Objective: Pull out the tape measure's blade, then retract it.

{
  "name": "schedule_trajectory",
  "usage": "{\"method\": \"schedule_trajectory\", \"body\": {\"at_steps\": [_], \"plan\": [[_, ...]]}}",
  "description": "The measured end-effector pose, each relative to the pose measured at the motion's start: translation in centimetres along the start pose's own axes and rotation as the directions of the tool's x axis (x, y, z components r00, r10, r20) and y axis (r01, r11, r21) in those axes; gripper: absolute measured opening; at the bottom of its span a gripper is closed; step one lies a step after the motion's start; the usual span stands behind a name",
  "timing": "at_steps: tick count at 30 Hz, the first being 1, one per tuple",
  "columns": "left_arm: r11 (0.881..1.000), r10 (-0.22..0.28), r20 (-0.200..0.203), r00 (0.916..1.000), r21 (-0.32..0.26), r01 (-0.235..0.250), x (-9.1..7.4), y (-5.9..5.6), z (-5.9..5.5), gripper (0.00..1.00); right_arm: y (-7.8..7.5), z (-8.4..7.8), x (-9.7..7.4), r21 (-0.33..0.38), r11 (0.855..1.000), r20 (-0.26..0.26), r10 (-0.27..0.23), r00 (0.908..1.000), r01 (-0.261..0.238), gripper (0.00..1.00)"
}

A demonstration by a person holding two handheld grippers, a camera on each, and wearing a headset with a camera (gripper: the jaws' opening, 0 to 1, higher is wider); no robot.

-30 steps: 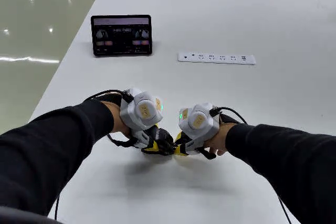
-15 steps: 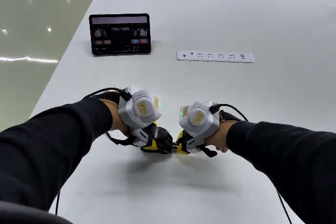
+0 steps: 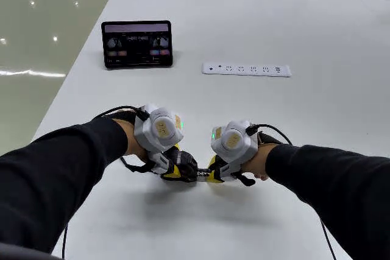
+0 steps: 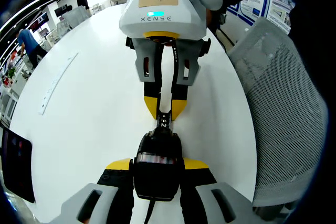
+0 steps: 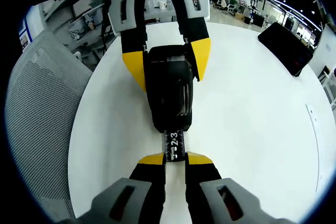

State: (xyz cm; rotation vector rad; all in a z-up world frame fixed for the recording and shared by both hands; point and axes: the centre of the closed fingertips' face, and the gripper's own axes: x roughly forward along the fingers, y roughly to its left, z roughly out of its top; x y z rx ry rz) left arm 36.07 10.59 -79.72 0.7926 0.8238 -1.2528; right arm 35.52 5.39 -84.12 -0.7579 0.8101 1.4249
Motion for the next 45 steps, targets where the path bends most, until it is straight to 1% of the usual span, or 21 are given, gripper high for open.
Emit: {"method": "schedule_trajectory", "body": {"at_steps": [3,11,21,34,45], "plan": [[1.000,-0.001,0.006,1.0000,-0.015,0.001,0.0,0.0,-0.1,0.30,0.0,-0.1,-0.1,-0.002,1.000,-0.002,-0.001,1.0000,0.001,0.08],[1.000,0.003,0.003,1.0000,0.001,-0.003,0.0,-0.1,-0.1,0.30,0.0,-0.8,-0.5,0.004,1.000,-0.007,-0.004,1.0000,0.004,0.08],[1.000,0.005,-0.007,1.0000,-0.002,-0.005,0.1,-0.1,-0.1,0.30,-0.1,-1.6,-1.0,0.017,1.000,-0.010,-0.011,0.9999,0.011,0.08],[1.000,0.006,-0.006,1.0000,-0.009,-0.006,0.1,-0.1,-0.1,0.30,-0.5,-3.4,-2.3,0.032,0.999,-0.029,-0.019,0.9994,0.020,0.08],[1.000,0.008,-0.007,0.9999,-0.010,-0.008,0.1,-0.1,-0.1,0.30,-0.6,-4.5,-3.0,0.042,0.999,-0.037,-0.025,0.9990,0.026,0.08]]}}
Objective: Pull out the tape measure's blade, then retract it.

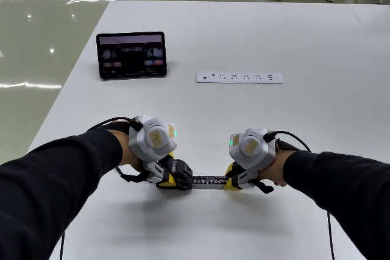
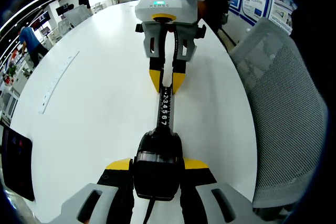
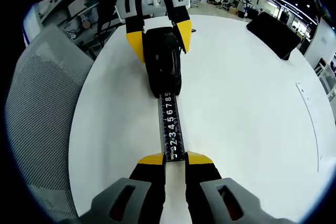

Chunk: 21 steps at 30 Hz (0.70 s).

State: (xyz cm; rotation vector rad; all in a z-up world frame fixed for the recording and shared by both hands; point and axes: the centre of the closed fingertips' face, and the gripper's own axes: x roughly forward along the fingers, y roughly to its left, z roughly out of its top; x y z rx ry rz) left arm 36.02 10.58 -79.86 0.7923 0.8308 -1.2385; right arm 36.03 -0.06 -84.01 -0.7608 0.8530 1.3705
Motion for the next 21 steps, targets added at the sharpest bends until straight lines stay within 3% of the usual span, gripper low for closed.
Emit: {"method": "schedule_trajectory", "body": {"at_steps": [21], "plan": [[1.000,0.005,0.005,1.0000,0.001,-0.005,0.0,0.0,0.1,0.30,-0.2,-1.8,-0.9,0.010,1.000,-0.016,-0.009,0.9998,0.009,0.08]]}}
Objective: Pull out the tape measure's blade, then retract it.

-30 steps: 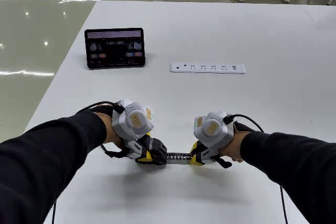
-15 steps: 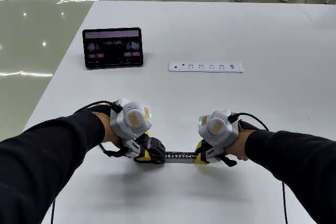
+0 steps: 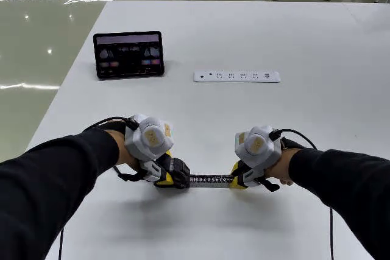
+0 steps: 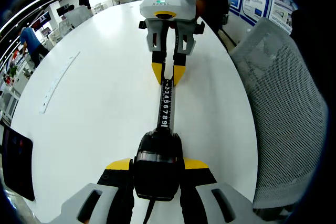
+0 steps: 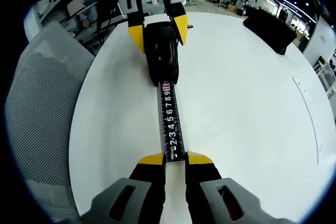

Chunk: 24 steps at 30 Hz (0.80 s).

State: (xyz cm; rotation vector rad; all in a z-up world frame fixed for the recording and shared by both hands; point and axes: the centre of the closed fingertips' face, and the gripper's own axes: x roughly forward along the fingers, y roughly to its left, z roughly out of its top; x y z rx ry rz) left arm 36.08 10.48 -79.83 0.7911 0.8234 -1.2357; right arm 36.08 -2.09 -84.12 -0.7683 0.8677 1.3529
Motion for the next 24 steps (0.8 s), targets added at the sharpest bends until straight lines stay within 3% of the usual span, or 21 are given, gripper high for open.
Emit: {"method": "schedule_trajectory", "body": {"at_steps": [24], "plan": [[1.000,0.005,0.007,1.0000,-0.003,-0.005,0.1,-0.1,0.1,0.30,-0.5,-2.6,-1.4,0.012,1.000,-0.010,-0.008,0.9999,0.008,0.08]]}}
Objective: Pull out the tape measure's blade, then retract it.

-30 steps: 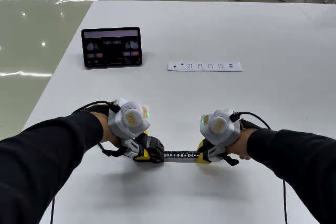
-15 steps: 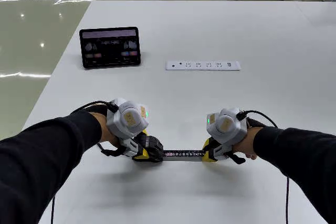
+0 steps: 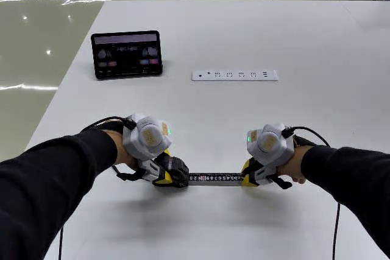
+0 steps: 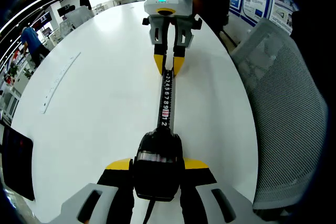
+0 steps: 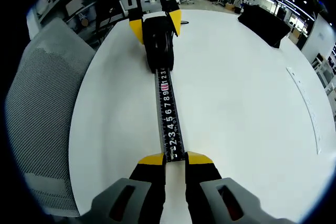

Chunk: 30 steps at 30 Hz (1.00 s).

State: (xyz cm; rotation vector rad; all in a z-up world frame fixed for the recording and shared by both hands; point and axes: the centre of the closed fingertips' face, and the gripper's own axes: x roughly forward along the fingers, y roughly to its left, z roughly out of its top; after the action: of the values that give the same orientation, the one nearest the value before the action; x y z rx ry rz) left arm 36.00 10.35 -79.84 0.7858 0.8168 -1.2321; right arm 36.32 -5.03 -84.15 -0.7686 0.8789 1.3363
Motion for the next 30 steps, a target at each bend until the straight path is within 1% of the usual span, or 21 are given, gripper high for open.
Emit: {"method": "schedule_trajectory", "body": {"at_steps": [30], "plan": [[1.000,-0.002,0.000,1.0000,0.000,0.002,0.0,0.1,-0.1,0.30,-0.4,-2.1,-1.2,0.012,1.000,-0.012,-0.009,0.9999,0.009,0.08]]}}
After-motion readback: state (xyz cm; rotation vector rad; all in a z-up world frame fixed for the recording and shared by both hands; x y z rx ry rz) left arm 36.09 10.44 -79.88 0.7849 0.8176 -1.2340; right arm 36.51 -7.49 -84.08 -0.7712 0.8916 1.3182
